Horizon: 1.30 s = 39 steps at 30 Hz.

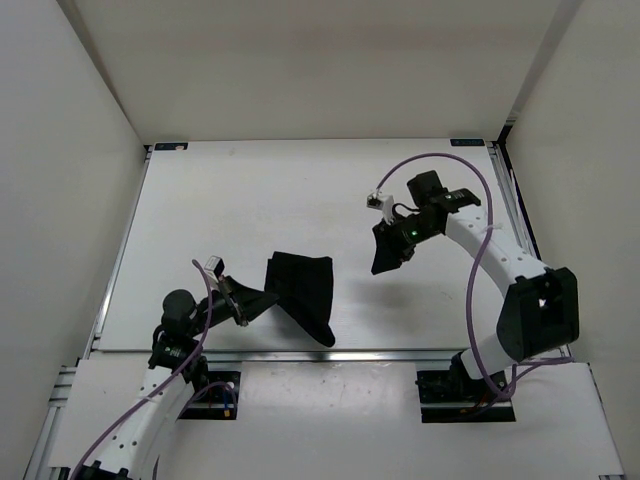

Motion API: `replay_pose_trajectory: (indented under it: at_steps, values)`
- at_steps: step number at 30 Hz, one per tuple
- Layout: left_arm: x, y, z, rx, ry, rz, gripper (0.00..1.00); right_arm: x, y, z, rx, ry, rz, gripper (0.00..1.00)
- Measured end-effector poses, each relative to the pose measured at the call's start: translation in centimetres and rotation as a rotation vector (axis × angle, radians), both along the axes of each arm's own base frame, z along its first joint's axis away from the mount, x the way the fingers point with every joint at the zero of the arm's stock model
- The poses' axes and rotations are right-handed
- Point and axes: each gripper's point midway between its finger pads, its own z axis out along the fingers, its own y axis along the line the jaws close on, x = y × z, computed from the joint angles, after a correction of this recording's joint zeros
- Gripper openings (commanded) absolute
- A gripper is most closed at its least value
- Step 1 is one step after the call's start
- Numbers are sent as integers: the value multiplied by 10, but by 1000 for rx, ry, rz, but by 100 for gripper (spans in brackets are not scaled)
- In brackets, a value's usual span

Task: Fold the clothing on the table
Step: Fold the skirt

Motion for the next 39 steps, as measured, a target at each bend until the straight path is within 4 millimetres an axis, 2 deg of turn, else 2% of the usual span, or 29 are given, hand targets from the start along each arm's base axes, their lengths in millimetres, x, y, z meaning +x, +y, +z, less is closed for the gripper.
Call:
replay_pose_trajectory:
  at_steps: [2, 4, 7, 9, 13, 15, 19, 22, 25, 32, 39]
  values:
    - [0, 0, 0, -2, 3, 2, 0, 5, 1, 0, -1, 10, 17, 56]
    - [1, 0, 0, -4, 7, 6, 0, 8, 0, -1, 0, 2, 34, 74]
    - [4, 1, -1, -3, 20, 20, 0, 7, 0, 3, -15, -85, 85, 89]
    - [8, 1, -3, 0, 27, 33, 0, 0, 8, 10, -26, -186, 164, 93]
    - [21, 3, -14, 27, 63, 79, 0, -46, 44, 34, 26, -427, 419, 96]
    - [28, 4, -18, 47, 82, 105, 0, -60, 47, 41, 53, -500, 476, 96]
    - [44, 3, -11, 83, 67, 144, 0, -59, 53, 35, 44, -570, 477, 96]
    - [55, 3, 1, 104, 29, 169, 0, -61, 62, 27, 34, -563, 471, 96]
    - [62, 4, 8, 112, -3, 193, 0, -62, 71, 28, 52, -546, 445, 96]
    - [66, 10, 11, 124, -29, 240, 0, -61, 85, 23, 100, -479, 382, 96]
    - [68, 13, 15, 121, -44, 269, 0, -81, 106, 11, 138, -429, 390, 95]
